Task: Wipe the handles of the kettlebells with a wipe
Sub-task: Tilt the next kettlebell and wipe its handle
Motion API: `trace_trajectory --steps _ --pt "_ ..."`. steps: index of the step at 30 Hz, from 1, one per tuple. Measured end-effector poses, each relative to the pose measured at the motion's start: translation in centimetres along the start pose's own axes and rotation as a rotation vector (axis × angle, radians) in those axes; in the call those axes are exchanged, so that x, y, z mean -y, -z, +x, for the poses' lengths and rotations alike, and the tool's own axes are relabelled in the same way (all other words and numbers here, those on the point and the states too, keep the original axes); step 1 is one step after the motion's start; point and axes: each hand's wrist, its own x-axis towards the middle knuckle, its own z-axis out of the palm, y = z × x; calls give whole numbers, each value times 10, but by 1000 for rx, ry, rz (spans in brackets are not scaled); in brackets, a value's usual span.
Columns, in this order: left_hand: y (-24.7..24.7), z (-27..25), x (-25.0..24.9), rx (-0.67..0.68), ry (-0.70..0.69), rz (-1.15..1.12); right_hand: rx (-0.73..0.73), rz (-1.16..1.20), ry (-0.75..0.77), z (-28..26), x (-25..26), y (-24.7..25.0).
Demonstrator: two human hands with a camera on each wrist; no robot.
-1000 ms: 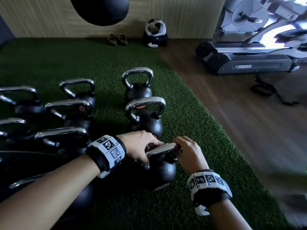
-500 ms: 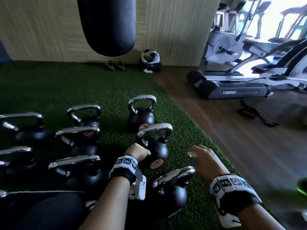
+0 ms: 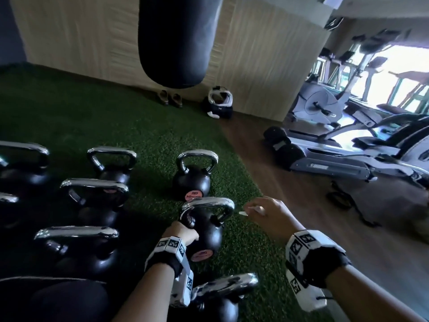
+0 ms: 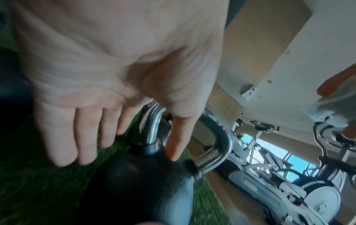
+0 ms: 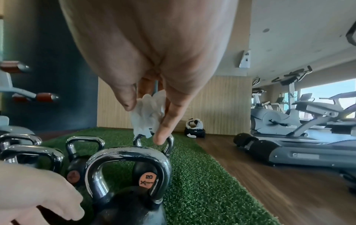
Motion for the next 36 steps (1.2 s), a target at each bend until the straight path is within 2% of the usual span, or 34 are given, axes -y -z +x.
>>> trace_trajectory --steps 4,8,14,19,23,28,33,36 --pt "-4 32 10 -57 -30 -46 -45 58 67 29 -23 -24" --pt "-9 65 21 -124 -201 -102 -178 189 88 60 -35 -39" --pt "-17 98 38 -40 -255 -50 -198 296 87 83 -44 -68" --pt "-14 107 39 8 -344 -23 -246 362 234 81 -46 -99" --pt "-15 108 40 19 -380 -18 -353 305 353 83 -45 -112" --pt "-17 112 44 10 -364 -23 -306 161 514 82 -41 -133" --pt "-25 120 50 -23 -371 -41 -412 200 434 80 -69 -134" --pt "-30 122 55 -37 -389 -109 -399 143 430 74 -68 -134"
